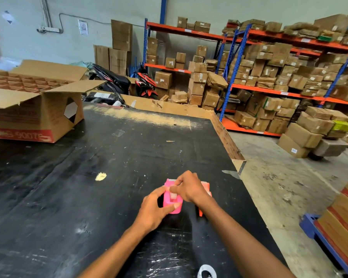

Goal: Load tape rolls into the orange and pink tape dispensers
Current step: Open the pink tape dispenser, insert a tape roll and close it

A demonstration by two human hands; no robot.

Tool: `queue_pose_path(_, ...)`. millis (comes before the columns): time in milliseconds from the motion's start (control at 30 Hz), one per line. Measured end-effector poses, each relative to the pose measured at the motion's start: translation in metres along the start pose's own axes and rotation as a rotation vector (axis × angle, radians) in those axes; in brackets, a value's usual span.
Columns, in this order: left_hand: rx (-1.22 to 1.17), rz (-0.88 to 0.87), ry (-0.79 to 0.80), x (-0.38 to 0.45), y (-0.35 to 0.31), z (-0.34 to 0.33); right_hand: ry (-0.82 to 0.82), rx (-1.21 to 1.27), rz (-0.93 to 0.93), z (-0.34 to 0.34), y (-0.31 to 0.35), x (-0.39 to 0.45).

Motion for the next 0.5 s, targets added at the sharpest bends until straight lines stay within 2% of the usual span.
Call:
queue_pose_path(267, -0.015, -0.054, -0.019, 0.003, 0.008, -0.001, -0.017, 0.154, 0.040, -0.005, -0.015, 0.011)
queue_pose_path(500, -0.012, -0.018, -0.024, 0.006, 0.014, -0.003, 0.004, 0.098, 0.141, -0.007, -0.024, 0.009)
Point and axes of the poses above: each hand's wrist, its own x-axis towards the middle knuckle, its own z-axis out of the back of the hand, y = z × x, the point moved 2 cm from there along x, towards the middle knuckle, and after that the axes turned 3 degrees about y, right-handed, at the moved point
